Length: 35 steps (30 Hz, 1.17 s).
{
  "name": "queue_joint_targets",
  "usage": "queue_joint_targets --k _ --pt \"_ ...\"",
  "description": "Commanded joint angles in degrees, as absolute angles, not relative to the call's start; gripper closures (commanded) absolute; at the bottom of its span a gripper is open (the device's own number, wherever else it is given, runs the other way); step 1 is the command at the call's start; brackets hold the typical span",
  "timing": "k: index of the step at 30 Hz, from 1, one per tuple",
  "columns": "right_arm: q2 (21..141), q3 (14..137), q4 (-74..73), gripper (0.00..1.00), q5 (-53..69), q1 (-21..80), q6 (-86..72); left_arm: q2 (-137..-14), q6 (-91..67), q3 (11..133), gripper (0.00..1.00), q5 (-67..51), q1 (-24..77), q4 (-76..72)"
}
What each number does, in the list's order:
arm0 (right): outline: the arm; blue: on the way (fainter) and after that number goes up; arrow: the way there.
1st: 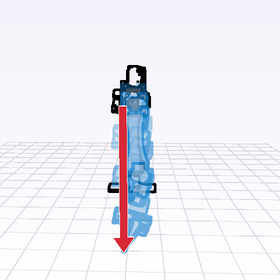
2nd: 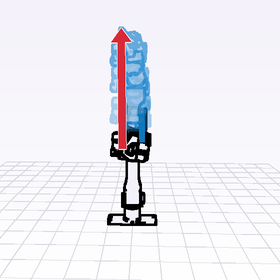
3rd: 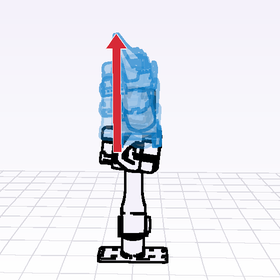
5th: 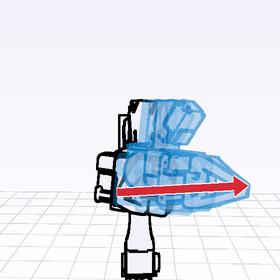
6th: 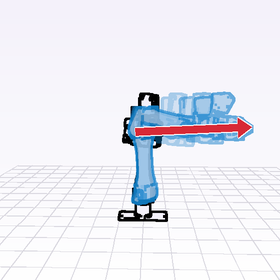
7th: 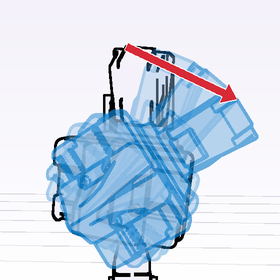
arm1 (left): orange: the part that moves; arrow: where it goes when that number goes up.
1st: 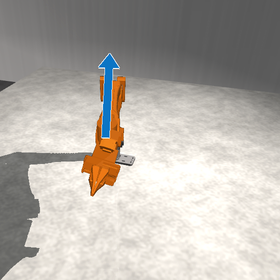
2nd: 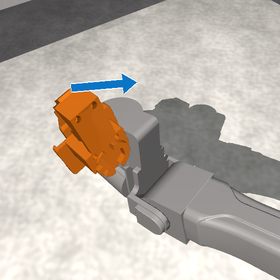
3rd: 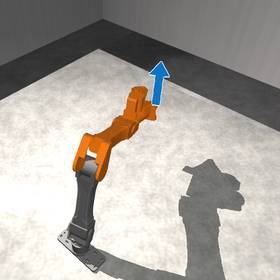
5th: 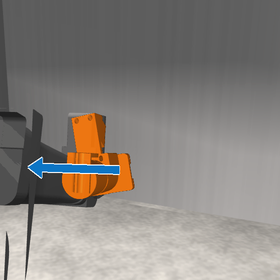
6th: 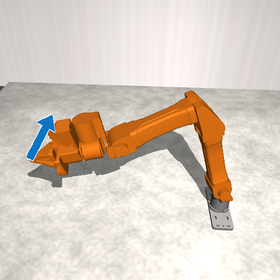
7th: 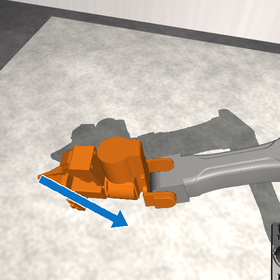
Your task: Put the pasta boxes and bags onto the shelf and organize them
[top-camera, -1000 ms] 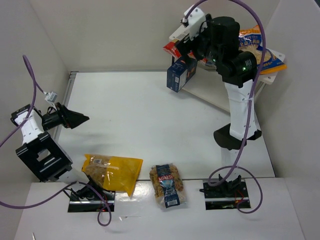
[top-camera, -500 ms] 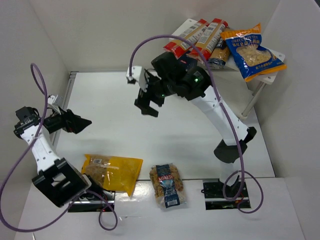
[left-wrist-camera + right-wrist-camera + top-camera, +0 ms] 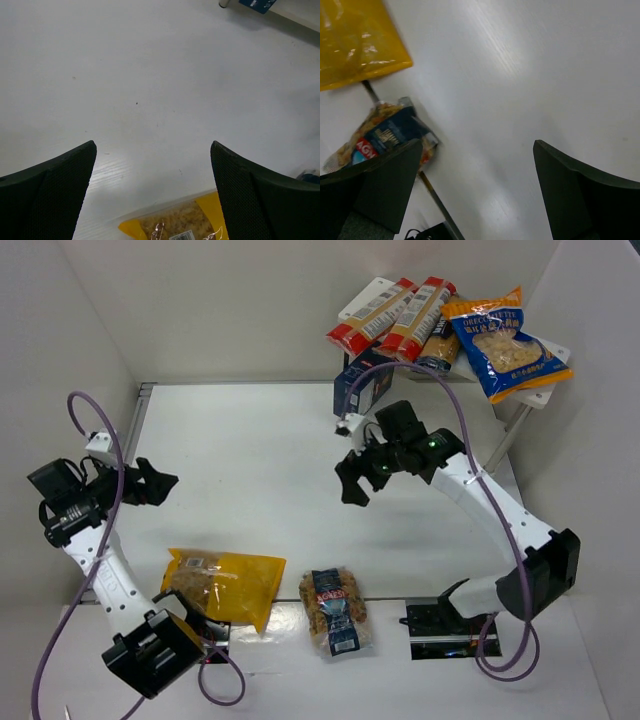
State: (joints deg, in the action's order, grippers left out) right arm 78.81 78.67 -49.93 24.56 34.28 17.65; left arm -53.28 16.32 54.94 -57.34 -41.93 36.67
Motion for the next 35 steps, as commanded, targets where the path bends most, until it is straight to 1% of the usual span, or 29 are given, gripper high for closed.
queue_joint_targets --k 1,3,4,7,11,16,18,21,24,35 --pt "80.7 72.5 -43.2 0.00 21.2 26.5 13.5 -49.3 13.2 54.3 0.00 -54.2 -41.3 34.4" --pt "82.3 69.6 -43.2 0.00 20.6 23.2 12.5 -45.6 12.3 53.7 0.00 -49.7 -40.6 33.8" --pt "82.9 68.7 -43.2 0.00 23.0 19.3 12.5 -44.5 11.5 53.7 0.00 -48.2 -40.1 33.1" --pt "82.4 65.8 -41.1 0.00 24.5 11.9 12.5 -40.5 10.6 52.1 0.00 -44.3 -40.1 31.9" --pt "79.9 64.1 -38.9 0.00 22.0 7.1 11.3 -41.6 8.5 52.1 0.00 -40.7 -39.6 31.3" --pt "77.9 61.5 -37.7 0.00 19.7 4.7 11.3 -50.8 9.1 54.1 0.00 -37.5 -38.1 34.4" --pt "77.2 61.0 -37.1 0.00 19.7 4.7 11.3 -53.3 8.5 54.8 0.00 -36.5 -35.3 34.5" --pt "76.6 61.0 -37.1 0.00 19.7 4.7 11.3 -53.3 6.5 54.8 0.00 -32.5 -31.5 32.8" --pt "77.3 61.0 -37.1 0.00 19.1 4.7 11.3 -52.6 6.0 54.1 0.00 -28.7 -29.7 31.5" --pt "77.8 61.0 -37.6 0.00 22.4 4.7 14.1 -54.7 6.5 54.1 0.00 -29.8 -29.7 32.0"
